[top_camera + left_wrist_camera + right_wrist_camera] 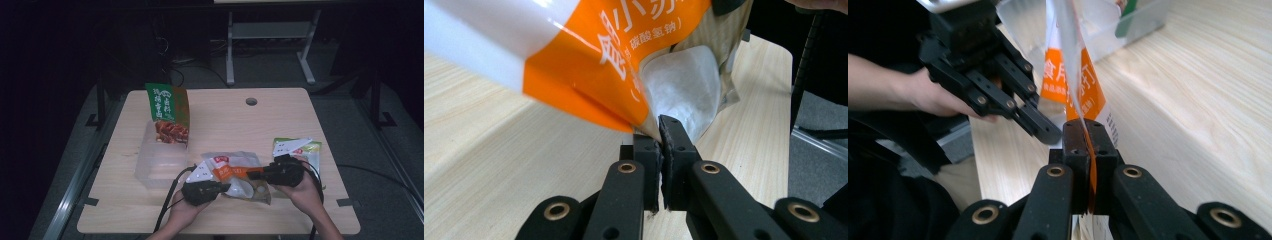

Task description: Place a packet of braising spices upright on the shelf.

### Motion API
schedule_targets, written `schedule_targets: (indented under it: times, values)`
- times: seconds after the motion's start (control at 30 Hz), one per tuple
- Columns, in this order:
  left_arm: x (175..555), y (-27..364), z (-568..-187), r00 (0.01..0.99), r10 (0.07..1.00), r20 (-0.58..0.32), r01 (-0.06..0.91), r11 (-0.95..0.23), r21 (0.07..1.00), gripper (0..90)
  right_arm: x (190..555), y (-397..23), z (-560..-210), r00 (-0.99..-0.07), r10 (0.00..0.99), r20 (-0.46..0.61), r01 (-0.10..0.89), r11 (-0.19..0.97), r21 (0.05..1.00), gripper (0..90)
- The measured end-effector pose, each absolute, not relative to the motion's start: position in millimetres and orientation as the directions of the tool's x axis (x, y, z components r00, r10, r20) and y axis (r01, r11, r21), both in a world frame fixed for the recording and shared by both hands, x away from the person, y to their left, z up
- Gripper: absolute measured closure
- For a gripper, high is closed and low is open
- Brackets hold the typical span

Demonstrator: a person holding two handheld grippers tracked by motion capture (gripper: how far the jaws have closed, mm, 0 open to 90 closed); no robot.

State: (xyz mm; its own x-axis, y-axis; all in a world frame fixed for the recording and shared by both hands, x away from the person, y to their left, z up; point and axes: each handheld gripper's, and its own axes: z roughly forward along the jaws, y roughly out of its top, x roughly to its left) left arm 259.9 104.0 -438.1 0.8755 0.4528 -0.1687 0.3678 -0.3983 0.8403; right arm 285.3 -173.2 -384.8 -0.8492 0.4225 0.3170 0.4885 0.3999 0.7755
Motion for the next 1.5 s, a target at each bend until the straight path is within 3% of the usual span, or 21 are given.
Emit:
schedule_targets:
  times: [0.63, 0.9, 1.5]
  values:
    - [254, 98, -439, 0.886, 0.447, -0.126, 0.336, -0.43, 0.838, 87.2, 284, -174, -401, -0.841, 0.434, 0.324, 0.517, 0.463, 0.72, 79.2]
    - [256, 101, -438, 0.884, 0.449, -0.132, 0.343, -0.427, 0.837, 85.6, 286, -173, -405, -0.833, 0.445, 0.328, 0.53, 0.471, 0.705, 89.2]
    - [251, 114, -436, 0.868, 0.474, -0.147, 0.369, -0.419, 0.829, 74.8, 280, -175, -386, -0.839, 0.466, 0.281, 0.496, 0.443, 0.747, 89.8]
